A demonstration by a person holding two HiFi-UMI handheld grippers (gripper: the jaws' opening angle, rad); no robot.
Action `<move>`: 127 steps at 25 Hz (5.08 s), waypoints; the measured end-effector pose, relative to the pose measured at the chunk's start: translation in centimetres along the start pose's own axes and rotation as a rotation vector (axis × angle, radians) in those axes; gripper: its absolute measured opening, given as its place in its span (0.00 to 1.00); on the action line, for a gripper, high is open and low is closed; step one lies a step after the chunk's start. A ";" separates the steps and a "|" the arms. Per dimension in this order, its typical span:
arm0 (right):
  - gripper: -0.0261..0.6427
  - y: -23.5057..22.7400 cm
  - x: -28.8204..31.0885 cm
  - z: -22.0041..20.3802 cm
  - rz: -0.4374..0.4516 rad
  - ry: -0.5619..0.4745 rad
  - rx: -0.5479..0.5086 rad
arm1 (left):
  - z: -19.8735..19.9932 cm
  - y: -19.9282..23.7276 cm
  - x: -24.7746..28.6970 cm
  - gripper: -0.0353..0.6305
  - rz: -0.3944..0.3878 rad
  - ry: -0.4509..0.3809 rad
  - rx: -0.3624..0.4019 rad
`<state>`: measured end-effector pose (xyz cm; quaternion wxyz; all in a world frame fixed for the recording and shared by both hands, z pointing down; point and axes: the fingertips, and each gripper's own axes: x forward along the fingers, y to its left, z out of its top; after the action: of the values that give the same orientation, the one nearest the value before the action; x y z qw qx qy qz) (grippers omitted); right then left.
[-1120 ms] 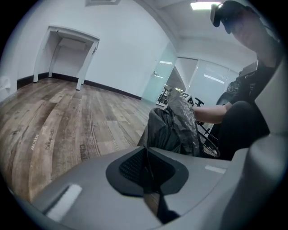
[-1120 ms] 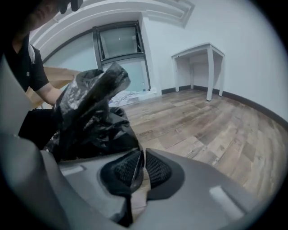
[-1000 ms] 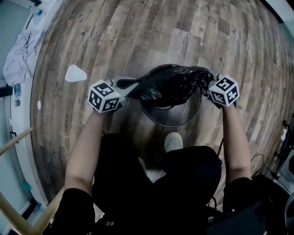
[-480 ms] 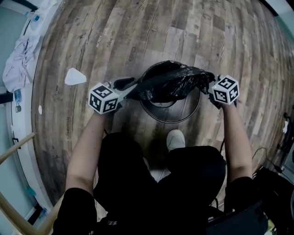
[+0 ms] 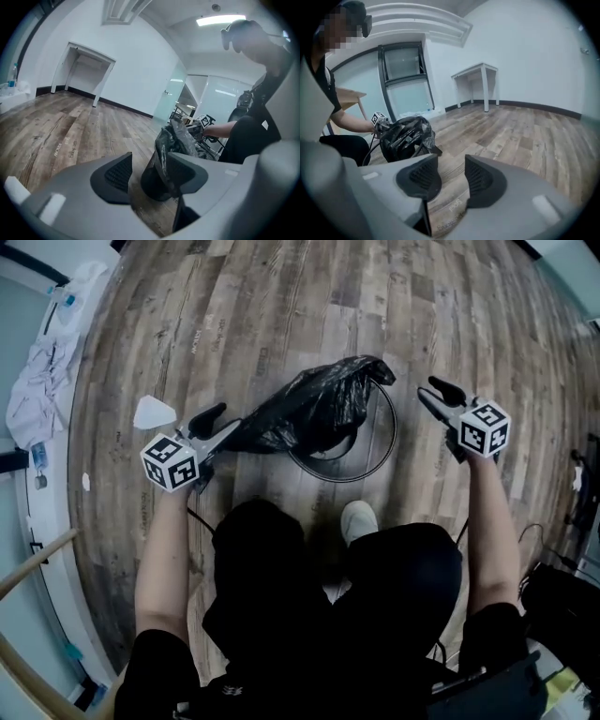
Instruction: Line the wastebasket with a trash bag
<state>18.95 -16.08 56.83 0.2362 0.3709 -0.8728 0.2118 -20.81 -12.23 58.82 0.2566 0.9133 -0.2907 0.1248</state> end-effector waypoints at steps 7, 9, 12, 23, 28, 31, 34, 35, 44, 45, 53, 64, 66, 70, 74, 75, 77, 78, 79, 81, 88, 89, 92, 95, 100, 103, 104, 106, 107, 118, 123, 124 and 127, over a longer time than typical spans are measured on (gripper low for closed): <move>0.30 3.6 -0.4 5.1 0.041 -0.079 -0.094 | 3.5 -3.4 0.7 0.45 -0.065 -0.047 0.120; 0.30 4.2 -1.1 6.4 0.049 -0.088 -0.109 | 6.4 -4.5 -0.5 0.46 -0.082 -0.105 0.157; 0.30 5.6 -2.2 8.2 0.088 -0.096 -0.133 | 10.3 -6.8 -2.1 0.46 -0.125 -0.154 0.228; 0.30 7.1 0.3 9.0 0.269 -0.143 -0.292 | 8.5 -12.8 3.7 0.55 -0.092 -0.090 0.313; 0.30 6.0 3.0 8.7 0.367 -0.148 -0.293 | 7.2 -12.6 6.4 0.54 -0.017 -0.016 0.299; 0.30 5.5 4.6 8.1 0.419 -0.124 -0.301 | 5.6 -11.9 7.7 0.55 0.039 0.052 0.305; 0.29 6.0 5.9 7.3 0.469 -0.085 -0.318 | 5.1 -11.7 7.6 0.47 0.076 0.054 0.282; 0.26 6.1 6.1 7.0 0.481 -0.078 -0.328 | 5.1 -11.6 7.4 0.40 0.093 0.042 0.271; 0.06 7.2 4.6 7.6 0.554 -0.130 -0.375 | 6.0 -11.9 6.2 0.06 0.188 -0.007 0.258; 0.06 7.3 4.3 7.8 0.560 -0.138 -0.373 | 6.2 -12.2 6.3 0.06 0.196 -0.021 0.255; 0.05 7.9 3.3 8.2 0.584 -0.179 -0.365 | 5.8 -14.2 5.8 0.35 0.276 -0.074 0.318; 0.05 9.3 2.8 8.7 0.609 -0.196 -0.362 | 3.9 -12.9 6.3 0.41 0.329 0.006 0.367; 0.05 9.4 2.6 8.7 0.616 -0.200 -0.361 | 3.7 -12.6 6.4 0.41 0.339 0.001 0.346; 0.05 9.9 2.3 9.2 0.634 -0.210 -0.351 | 3.6 -12.0 6.7 0.37 0.371 -0.007 0.331; 0.05 10.4 2.0 9.2 0.642 -0.214 -0.365 | 4.2 -12.0 6.4 0.11 0.401 -0.042 0.310; 0.05 10.4 1.9 9.2 0.643 -0.216 -0.366 | 4.2 -12.1 6.4 0.06 0.403 -0.043 0.311; 0.05 10.3 1.6 9.0 0.642 -0.216 -0.370 | 4.4 -12.4 6.0 0.06 0.401 -0.045 0.313; 0.05 10.3 1.5 8.8 0.640 -0.214 -0.373 | 4.6 -12.7 5.7 0.06 0.397 -0.049 0.314; 0.05 10.2 1.3 8.6 0.639 -0.211 -0.376 | 4.8 -13.2 5.5 0.06 0.392 -0.054 0.318; 0.05 10.0 1.0 7.8 0.637 -0.203 -0.383 | 4.8 -14.4 5.3 0.06 0.373 -0.053 0.335; 0.05 9.0 0.1 4.0 0.632 -0.167 -0.376 | 2.6 -19.3 6.0 0.06 0.289 -0.009 0.420; 0.05 8.9 -0.1 3.6 0.633 -0.165 -0.372 | 2.3 -20.0 6.1 0.06 0.281 -0.006 0.422; 0.05 8.7 -0.7 2.5 0.633 -0.153 -0.370 | 1.5 -21.7 6.5 0.06 0.268 0.001 0.428; 0.05 8.5 -1.2 1.2 0.633 -0.140 -0.361 | 1.0 -22.7 6.9 0.06 0.267 0.001 0.418; 0.05 8.2 -1.5 -1.9 0.638 -0.119 -0.344 | -0.4 -24.1 7.8 0.06 0.261 -0.001 0.421; 0.05 7.9 -1.3 -3.6 0.639 -0.107 -0.332 | -1.5 -24.8 8.2 0.06 0.265 0.010 0.436; 0.05 7.7 -1.1 -4.1 0.639 -0.102 -0.327 | -1.8 -25.0 8.4 0.06 0.265 0.014 0.438; 0.05 7.4 -0.6 -4.7 0.640 -0.089 -0.317 | -2.5 -25.4 8.7 0.06 0.265 0.021 0.437; 0.05 7.3 -0.3 -5.0 0.641 -0.084 -0.314 | -2.9 -25.6 8.9 0.06 0.264 0.028 0.440; 0.05 6.9 2.1 -10.1 0.659 0.021 -0.298 | -9.6 -26.0 11.2 0.06 0.246 0.100 0.351; 0.05 6.8 4.1 -12.2 0.643 0.081 -0.285 | -11.5 -23.9 11.7 0.06 0.262 0.143 0.351; 0.05 6.9 4.5 -12.5 0.640 0.091 -0.280 | -11.7 -23.5 11.6 0.06 0.267 0.144 0.345; 0.05 7.2 5.3 -13.0 0.633 0.116 -0.274 | -12.5 -22.6 11.4 0.06 0.284 0.137 0.317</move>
<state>13.62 -7.30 68.81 0.2556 0.0342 -0.9500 0.1762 0.79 4.98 64.64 0.1088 0.8815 -0.3749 0.2655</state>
